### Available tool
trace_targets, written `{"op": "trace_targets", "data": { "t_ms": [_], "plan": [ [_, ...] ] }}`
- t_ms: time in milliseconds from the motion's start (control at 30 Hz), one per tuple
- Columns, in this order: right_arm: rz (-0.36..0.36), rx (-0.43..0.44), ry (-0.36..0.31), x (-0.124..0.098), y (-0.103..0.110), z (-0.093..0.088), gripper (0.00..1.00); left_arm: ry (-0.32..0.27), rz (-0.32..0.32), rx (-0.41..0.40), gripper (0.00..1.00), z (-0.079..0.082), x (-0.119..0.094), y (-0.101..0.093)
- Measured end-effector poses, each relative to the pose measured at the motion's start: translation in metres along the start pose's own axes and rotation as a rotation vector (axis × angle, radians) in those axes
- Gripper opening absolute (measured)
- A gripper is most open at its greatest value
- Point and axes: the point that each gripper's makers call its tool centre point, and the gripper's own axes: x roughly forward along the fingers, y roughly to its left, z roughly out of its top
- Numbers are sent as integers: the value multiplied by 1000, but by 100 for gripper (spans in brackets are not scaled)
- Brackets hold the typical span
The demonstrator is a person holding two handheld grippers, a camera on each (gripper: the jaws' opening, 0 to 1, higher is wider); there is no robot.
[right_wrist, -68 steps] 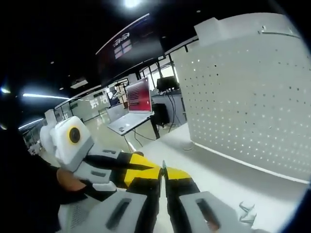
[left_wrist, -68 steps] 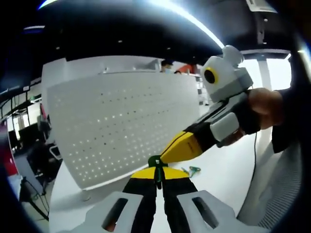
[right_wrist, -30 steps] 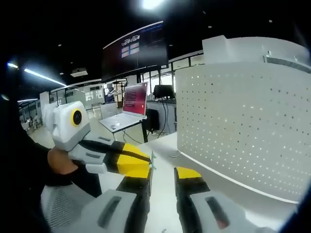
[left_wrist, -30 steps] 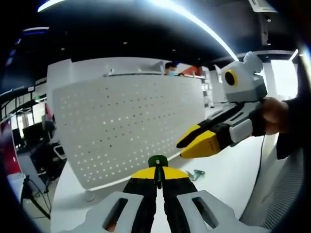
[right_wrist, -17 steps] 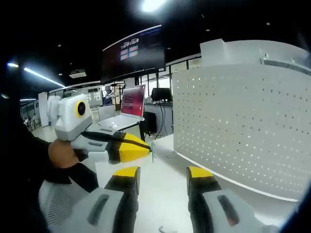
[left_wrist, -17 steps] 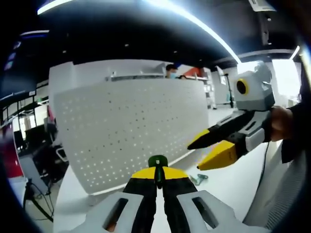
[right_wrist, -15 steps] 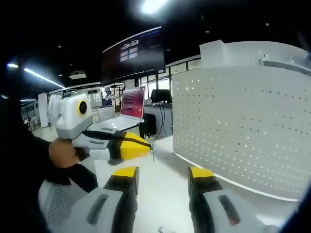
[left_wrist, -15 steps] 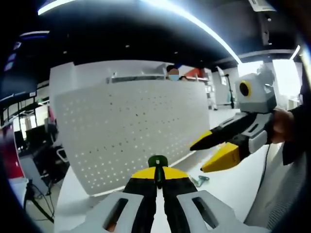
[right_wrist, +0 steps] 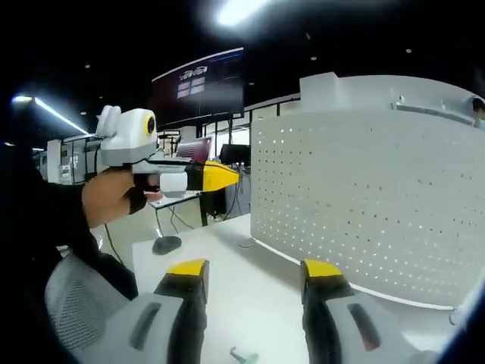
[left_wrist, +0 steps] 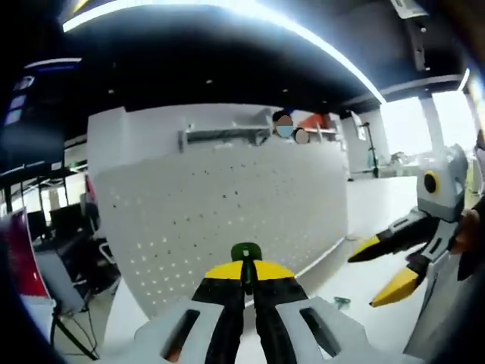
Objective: Insert the hook assembly into the mounting plate slot until the hook locks in place.
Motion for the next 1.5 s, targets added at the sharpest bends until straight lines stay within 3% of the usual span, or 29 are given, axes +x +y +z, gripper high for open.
{"op": "trace_targets", "data": {
  "t_ms": [133, 467, 1000, 1333, 1500],
  "plan": [
    [-26, 14, 5, -3, -9, -6, 46, -8, 18, 1, 3, 8, 10, 10],
    [-63, 24, -25, -8, -21, 1, 46, -48, 60, 0, 3, 38, 40, 30],
    [-72, 34, -31, -12, -26, 3, 46, -96, 86, 10, 3, 80, 96, 43],
    [-88, 60, -28, -14, -34, 1, 46, -93, 136, -31, 3, 84, 126, 62],
    [-84, 71, -31, -14, -33, 2, 46, -65, 163, -51, 3, 78, 138, 70]
  ]
}}
